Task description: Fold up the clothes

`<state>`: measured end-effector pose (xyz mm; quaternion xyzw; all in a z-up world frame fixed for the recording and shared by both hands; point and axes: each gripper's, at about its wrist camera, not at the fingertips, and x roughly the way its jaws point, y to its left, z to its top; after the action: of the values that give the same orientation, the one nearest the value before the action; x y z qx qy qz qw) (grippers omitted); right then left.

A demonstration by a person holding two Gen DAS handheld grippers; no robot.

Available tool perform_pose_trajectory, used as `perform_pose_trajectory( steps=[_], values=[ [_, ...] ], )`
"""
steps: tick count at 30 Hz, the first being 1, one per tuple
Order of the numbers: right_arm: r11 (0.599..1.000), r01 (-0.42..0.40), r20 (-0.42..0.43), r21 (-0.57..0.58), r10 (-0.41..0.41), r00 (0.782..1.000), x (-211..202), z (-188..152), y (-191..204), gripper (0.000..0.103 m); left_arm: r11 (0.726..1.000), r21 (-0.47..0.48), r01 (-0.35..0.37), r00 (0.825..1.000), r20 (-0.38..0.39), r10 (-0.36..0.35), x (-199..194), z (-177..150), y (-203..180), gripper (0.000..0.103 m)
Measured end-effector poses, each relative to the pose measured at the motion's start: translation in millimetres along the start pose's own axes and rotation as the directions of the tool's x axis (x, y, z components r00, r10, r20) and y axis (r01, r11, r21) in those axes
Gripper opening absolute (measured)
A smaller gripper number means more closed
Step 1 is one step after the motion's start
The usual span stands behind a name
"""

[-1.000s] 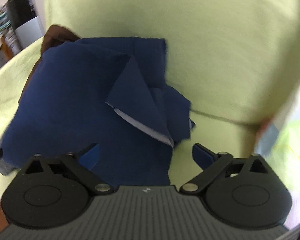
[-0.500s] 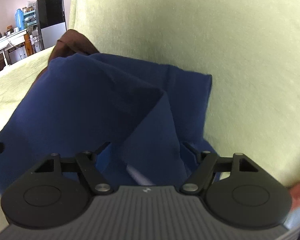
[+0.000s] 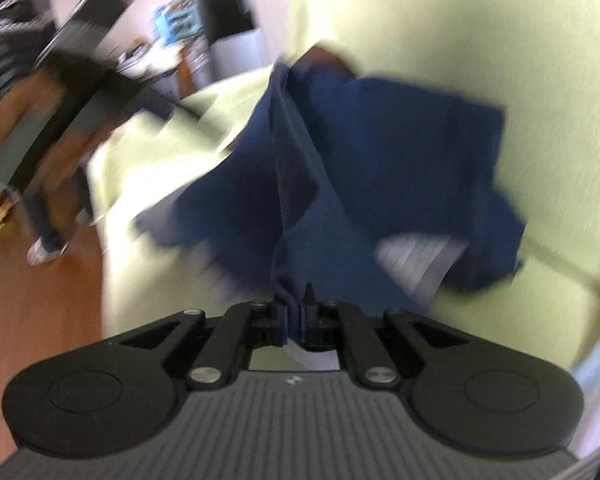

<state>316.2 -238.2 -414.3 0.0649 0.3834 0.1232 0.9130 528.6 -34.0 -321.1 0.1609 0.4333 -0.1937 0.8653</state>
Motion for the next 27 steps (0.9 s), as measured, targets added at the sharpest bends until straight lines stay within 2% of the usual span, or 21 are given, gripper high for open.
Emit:
perform_pose_trajectory(
  steps=[3, 6, 8, 11, 12, 14, 15, 16, 19, 21, 25, 26, 27],
  values=[
    [0.997, -0.073, -0.103, 0.005, 0.073, 0.992, -19, -34, 31, 0.005, 1.000, 0.024, -0.005, 1.000, -0.008, 0.005, -4, 2, -18, 0.102],
    [0.994, -0.106, -0.175, 0.036, 0.111, 0.978, -34, -56, 40, 0.005, 0.998, 0.069, 0.004, 0.999, -0.045, -0.001, 6, 3, -41, 0.102],
    [0.994, -0.103, -0.230, 0.037, 0.109, 0.967, -45, -68, 40, 0.005, 0.994, 0.111, 0.026, 0.998, -0.062, -0.019, 12, 2, -59, 0.102],
    [0.997, -0.051, -0.293, 0.057, 0.065, 0.954, -51, -81, 28, 0.006, 0.969, 0.235, 0.071, 0.991, -0.127, -0.042, 32, 3, -101, 0.102],
    [0.997, -0.039, -0.308, 0.063, 0.057, 0.950, -50, -81, 24, 0.008, 0.948, 0.309, 0.070, 0.988, -0.154, -0.022, 44, 2, -123, 0.102],
    [0.996, 0.012, -0.330, 0.091, 0.019, 0.944, -44, -81, 12, 0.016, 0.904, 0.424, 0.046, 0.983, -0.183, 0.035, 64, -6, -156, 0.102],
    [0.994, 0.032, -0.336, 0.102, 0.004, 0.942, -42, -81, 9, 0.027, 0.882, 0.469, 0.041, 0.978, -0.199, 0.060, 71, -11, -169, 0.102],
    [0.991, 0.051, -0.335, 0.123, -0.007, 0.942, -40, -82, 5, 0.033, 0.865, 0.501, 0.038, 0.975, -0.208, 0.078, 75, -16, -181, 0.102],
    [0.978, 0.101, -0.300, 0.185, -0.041, 0.953, -36, -82, 2, 0.044, 0.840, 0.541, 0.032, 0.976, -0.197, 0.090, 80, -34, -203, 0.102],
    [0.968, 0.122, -0.297, 0.217, -0.054, 0.953, -33, -86, 0, 0.049, 0.838, 0.545, 0.028, 0.976, -0.195, 0.094, 84, -46, -213, 0.102],
    [0.955, 0.154, -0.298, 0.253, -0.075, 0.952, -24, -102, -4, 0.054, 0.833, 0.552, -0.012, 0.967, -0.206, 0.151, 101, -79, -222, 0.102],
    [0.954, 0.161, -0.299, 0.251, -0.082, 0.951, -23, -109, -2, 0.055, 0.834, 0.551, -0.019, 0.967, -0.202, 0.156, 101, -83, -222, 0.099],
    [0.954, 0.168, -0.300, 0.249, -0.088, 0.950, -23, -113, 2, 0.056, 0.840, 0.541, -0.037, 0.970, -0.182, 0.159, 99, -90, -218, 0.087]
  ],
)
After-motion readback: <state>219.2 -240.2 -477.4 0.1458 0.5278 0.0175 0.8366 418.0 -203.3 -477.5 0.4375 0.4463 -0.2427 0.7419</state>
